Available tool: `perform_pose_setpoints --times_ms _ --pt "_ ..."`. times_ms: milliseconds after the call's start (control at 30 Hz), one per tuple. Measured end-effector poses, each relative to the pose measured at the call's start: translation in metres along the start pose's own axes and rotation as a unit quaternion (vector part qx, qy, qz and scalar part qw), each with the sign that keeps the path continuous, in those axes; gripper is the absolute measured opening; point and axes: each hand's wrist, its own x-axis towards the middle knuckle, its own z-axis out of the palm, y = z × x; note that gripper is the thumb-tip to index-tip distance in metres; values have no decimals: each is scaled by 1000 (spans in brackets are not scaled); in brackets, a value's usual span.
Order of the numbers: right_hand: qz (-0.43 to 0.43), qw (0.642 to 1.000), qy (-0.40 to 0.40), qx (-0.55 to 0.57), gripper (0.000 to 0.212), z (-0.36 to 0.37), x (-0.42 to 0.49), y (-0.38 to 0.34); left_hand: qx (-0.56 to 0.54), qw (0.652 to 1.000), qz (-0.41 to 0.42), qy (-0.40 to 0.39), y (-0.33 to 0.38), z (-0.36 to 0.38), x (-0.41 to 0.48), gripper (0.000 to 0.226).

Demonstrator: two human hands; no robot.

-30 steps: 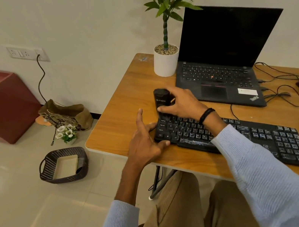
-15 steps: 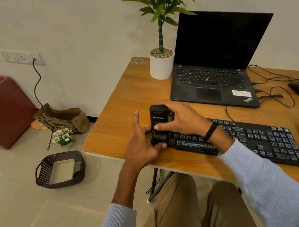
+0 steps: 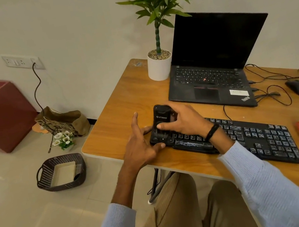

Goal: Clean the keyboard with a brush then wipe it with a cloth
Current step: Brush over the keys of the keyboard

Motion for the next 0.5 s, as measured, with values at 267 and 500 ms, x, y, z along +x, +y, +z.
perform_pose_setpoints --times_ms 267,500 --pt "0 999 -43 11 58 -4 -10 3 2 1000 -1 -8 -1 0 1 136" --pt "40 997 73 0 54 -9 -6 9 -1 1000 -9 -4 1 0 -1 134"
